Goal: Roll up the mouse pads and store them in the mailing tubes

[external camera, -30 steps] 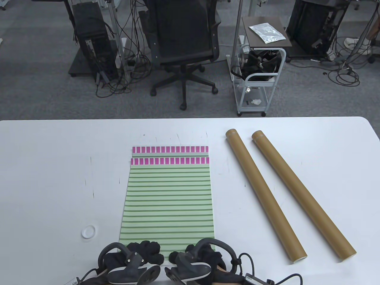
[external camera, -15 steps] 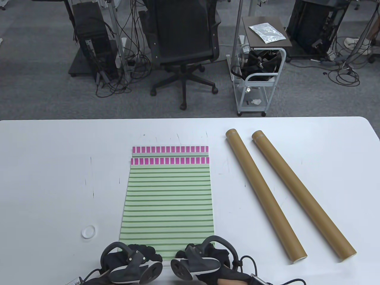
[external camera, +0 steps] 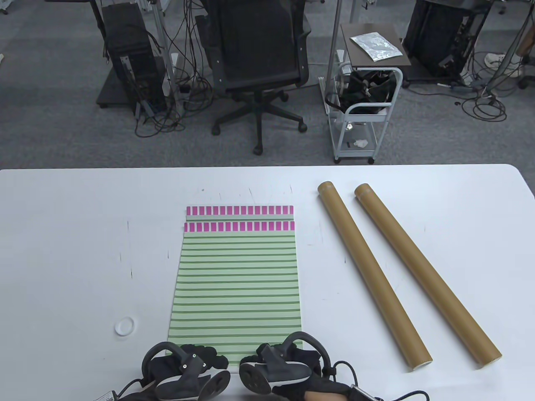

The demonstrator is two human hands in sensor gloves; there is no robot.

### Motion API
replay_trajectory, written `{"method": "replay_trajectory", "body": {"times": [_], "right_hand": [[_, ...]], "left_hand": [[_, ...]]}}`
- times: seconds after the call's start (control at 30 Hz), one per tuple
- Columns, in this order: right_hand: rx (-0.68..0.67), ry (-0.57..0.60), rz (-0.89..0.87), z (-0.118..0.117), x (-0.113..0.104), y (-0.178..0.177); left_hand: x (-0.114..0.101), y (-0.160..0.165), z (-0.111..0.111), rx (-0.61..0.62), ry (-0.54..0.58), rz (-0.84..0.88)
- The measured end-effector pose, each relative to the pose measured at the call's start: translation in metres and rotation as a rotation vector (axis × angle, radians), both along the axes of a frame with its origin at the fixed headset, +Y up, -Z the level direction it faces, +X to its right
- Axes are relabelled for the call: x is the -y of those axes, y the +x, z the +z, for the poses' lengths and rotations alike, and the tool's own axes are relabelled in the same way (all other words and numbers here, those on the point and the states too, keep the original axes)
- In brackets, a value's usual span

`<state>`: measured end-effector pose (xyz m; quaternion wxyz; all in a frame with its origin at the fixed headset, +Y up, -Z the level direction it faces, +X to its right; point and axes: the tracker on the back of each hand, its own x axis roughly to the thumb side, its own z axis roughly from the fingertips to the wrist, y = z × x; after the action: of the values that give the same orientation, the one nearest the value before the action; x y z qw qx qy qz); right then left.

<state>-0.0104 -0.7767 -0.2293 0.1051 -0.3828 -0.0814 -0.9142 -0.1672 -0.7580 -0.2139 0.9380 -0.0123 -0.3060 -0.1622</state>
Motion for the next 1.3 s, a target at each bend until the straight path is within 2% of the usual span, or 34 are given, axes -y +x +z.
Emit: {"method": "replay_trajectory", "body": {"times": [0.17, 0.23, 0.3, 0.37, 0.53, 0.77, 0.83, 0.93, 1.0, 1.03, 1.17, 1.3], "right_hand": [[-0.007, 0.08, -0.02, 0.003, -0.002, -0.003], [-0.036, 0.134, 0.005, 0.007, -0.002, -0.005], [-0.045, 0.154, 0.018, 0.009, -0.002, -0.006], [-0.027, 0.117, -0.003, 0.005, -0.002, -0.003], [0.043, 0.002, -0.067, -0.003, 0.002, 0.005], [-0.004, 0.079, -0.028, 0.005, 0.002, 0.001], [-0.047, 0.189, 0.02, 0.01, 0.002, -0.001], [-0.062, 0.218, 0.032, 0.012, 0.0, -0.003], [-0.104, 0.169, 0.04, 0.009, -0.001, -0.004], [-0.107, 0.125, 0.007, 0.008, -0.003, -0.003], [-0.07, -0.079, -0.047, 0.004, -0.007, 0.001], [0.02, -0.094, -0.118, -0.006, -0.001, 0.011]], "left_hand": [[-0.001, -0.004, 0.0, -0.033, 0.001, 0.015], [-0.001, -0.008, -0.009, -0.04, -0.116, 0.042], [-0.001, -0.009, -0.011, -0.059, -0.185, 0.078], [-0.001, -0.006, -0.008, -0.045, -0.096, 0.03], [0.0, -0.004, -0.007, -0.043, -0.078, 0.047], [0.002, -0.005, -0.008, -0.029, -0.106, 0.051], [0.002, -0.005, -0.009, -0.035, -0.12, 0.053], [0.002, -0.004, -0.008, -0.038, -0.104, 0.044], [0.003, -0.004, -0.009, -0.036, -0.1, 0.025], [0.003, -0.006, -0.01, -0.023, -0.136, 0.033], [0.004, -0.015, -0.013, -0.045, -0.354, 0.178], [0.006, -0.013, -0.016, -0.086, -0.275, 0.116]]}}
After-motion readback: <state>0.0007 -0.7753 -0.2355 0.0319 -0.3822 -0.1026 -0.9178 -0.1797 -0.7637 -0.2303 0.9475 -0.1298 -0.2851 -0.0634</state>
